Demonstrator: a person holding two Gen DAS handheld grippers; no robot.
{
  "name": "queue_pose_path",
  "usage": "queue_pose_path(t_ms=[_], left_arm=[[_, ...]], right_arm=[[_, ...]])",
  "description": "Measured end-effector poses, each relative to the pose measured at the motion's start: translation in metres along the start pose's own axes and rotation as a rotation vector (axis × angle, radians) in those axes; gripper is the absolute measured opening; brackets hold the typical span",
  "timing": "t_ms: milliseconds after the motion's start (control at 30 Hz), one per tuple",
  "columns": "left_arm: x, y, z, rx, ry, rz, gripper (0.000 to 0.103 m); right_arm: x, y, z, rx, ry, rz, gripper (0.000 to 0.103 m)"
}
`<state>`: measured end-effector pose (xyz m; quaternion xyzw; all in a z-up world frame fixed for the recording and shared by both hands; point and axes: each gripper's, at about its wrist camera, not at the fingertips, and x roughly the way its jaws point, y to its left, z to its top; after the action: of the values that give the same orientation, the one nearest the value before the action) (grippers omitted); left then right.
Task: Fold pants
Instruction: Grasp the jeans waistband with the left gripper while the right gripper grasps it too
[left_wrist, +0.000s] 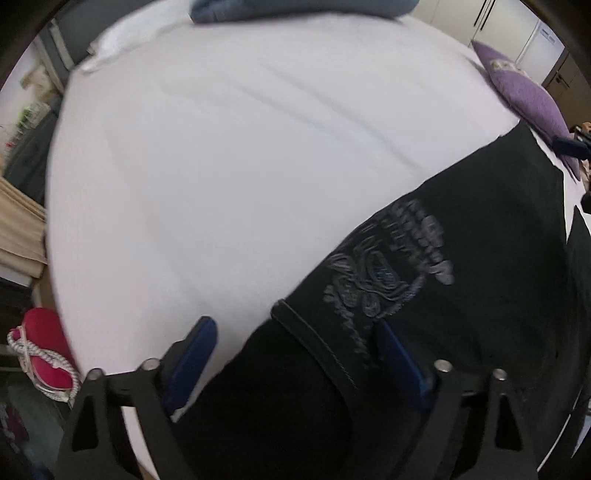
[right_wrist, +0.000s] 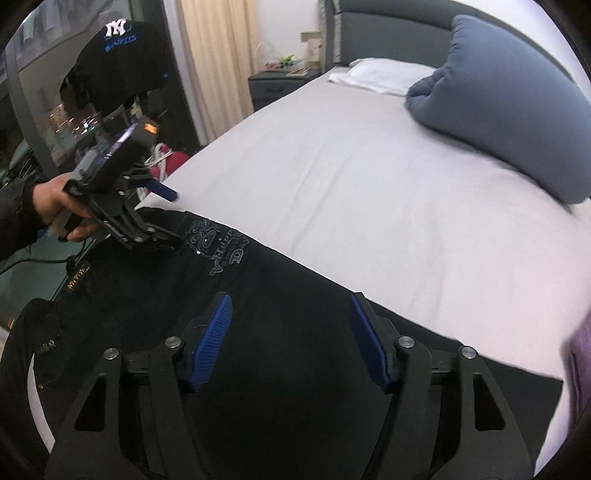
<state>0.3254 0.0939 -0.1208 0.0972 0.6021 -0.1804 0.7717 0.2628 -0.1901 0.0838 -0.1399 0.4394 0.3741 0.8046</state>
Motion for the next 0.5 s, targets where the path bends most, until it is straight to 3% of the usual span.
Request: queue_pose_path(t_ms=[133, 233, 300, 400, 433, 500], left_arm=[[0.006, 0.013, 0.005, 0.003, 0.016, -0.076, 0.086], [0.005, 0.020, 0.007, 0.018, 0.040, -0.091, 0.077], [0.005, 0.026, 0.007, 0.017, 0.056, -0.093, 0.069], [0.000, 0.026, 0.005, 0.021, 0.074, -0.103, 0.042], [-0.001, 0.021, 0.008, 0.023, 0.076, -0.117, 0.028], [-0.004, 0.016, 0.005, 0.040, 0.067, -0.092, 0.019]], right_arm=[[0.018, 0.005, 0.008, -0.044, 0.023, 0.039, 0.064], [0.031, 0.008, 0.012, -0.077, 0.046, 0.064, 0.063], [0.042, 0.012, 0.014, -0.109, 0.080, 0.076, 0.057], [0.058, 0.016, 0.021, -0.144, 0.127, 0.085, 0.049], [0.061, 0.019, 0.023, -0.154, 0.138, 0.091, 0.045], [0.072, 0.021, 0.033, -0.171, 0.160, 0.094, 0.043]])
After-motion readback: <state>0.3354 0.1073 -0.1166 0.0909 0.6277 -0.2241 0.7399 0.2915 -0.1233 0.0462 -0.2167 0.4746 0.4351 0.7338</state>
